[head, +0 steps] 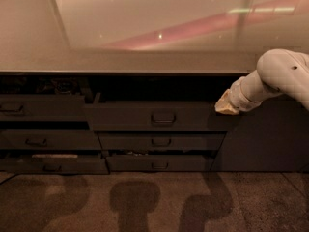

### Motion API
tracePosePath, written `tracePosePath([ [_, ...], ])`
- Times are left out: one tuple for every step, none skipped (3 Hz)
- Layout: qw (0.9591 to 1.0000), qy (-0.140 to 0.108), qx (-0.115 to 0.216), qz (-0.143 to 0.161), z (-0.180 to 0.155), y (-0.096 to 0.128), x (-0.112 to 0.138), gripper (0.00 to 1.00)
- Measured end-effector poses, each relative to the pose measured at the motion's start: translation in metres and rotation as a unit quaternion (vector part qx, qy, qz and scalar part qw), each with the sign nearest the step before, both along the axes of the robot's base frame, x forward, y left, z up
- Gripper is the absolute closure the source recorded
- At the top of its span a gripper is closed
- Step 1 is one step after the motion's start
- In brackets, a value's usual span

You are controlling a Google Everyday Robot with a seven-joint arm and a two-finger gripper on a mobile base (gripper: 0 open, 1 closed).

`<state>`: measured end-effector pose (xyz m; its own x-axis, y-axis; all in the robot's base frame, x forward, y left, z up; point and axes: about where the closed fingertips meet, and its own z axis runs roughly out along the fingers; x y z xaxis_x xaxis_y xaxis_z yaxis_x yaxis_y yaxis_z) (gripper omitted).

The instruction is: Open top drawer

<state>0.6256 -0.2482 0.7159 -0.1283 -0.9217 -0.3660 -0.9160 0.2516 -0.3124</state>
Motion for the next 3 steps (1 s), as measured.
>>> tracePosePath([
  [1.0,0.0,0.0,0.0,0.0,0.0,0.0,0.81],
  [1.0,0.0,0.0,0.0,0.0,0.0,0.0,0.58],
  [0.9998,-0.002,0.008,-0.016,0.01,0.0,0.009,0.36],
])
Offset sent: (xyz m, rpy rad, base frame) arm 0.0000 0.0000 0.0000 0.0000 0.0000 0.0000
